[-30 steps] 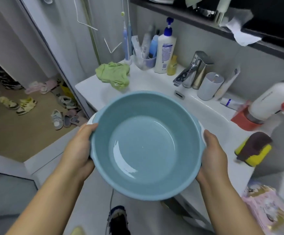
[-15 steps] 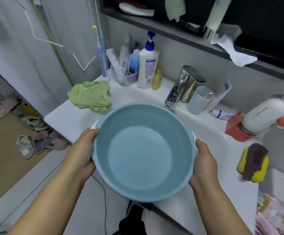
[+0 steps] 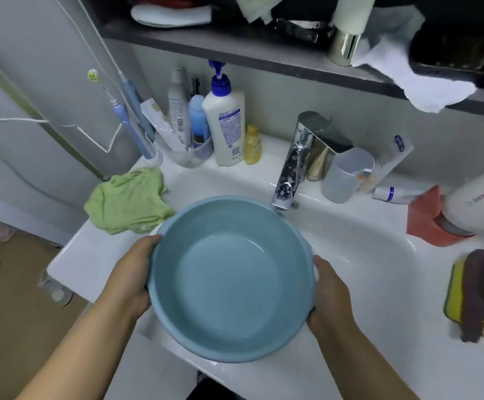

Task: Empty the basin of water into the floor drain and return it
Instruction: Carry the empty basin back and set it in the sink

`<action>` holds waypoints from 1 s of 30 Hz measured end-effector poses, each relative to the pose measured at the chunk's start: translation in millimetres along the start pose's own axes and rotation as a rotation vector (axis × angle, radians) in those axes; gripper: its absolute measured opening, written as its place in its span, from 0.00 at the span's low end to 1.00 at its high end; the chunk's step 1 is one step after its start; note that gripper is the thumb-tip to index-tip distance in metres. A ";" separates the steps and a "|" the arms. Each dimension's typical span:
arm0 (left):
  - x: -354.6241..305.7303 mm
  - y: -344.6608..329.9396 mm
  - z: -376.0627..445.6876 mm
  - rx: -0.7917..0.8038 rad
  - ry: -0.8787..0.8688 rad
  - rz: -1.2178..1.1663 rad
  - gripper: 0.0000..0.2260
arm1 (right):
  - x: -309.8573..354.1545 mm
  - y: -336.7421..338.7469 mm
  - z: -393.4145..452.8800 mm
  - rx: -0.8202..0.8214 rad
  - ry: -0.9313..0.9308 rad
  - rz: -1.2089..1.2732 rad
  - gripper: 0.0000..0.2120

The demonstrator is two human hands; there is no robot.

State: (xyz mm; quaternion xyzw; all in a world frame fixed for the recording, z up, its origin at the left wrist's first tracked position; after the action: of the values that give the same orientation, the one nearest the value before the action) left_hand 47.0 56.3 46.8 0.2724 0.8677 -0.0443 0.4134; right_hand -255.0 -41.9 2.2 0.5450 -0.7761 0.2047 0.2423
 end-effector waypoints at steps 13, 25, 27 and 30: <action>20.9 -84.9 55.1 0.284 0.002 0.228 0.10 | -6.1 29.2 42.7 -0.250 0.125 -0.054 0.05; 38.3 -109.5 79.4 0.444 -0.022 0.293 0.18 | -23.0 37.8 52.4 -0.372 0.260 -0.147 0.11; 40.4 -111.8 84.5 0.446 -0.022 0.296 0.15 | -23.4 36.5 52.4 -0.362 0.266 -0.170 0.13; 42.8 -118.9 87.0 0.481 -0.043 0.307 0.15 | -28.3 40.9 56.9 -0.389 0.233 -0.092 0.13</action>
State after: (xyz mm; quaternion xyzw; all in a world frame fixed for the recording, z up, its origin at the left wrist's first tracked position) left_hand 25.0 -52.1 -59.5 0.4900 0.7718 -0.1914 0.3571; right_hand -294.2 -40.7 -62.3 0.4956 -0.7420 0.1014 0.4399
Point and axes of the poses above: each hand's wrist, its own z-axis towards the middle knuckle, its own y-axis out of the back of the hand, x = y × z, the point moved 9 cm from there along z, towards the middle knuckle, and after that the axes turned 11 degrees about -x, right-handed, at the moved point
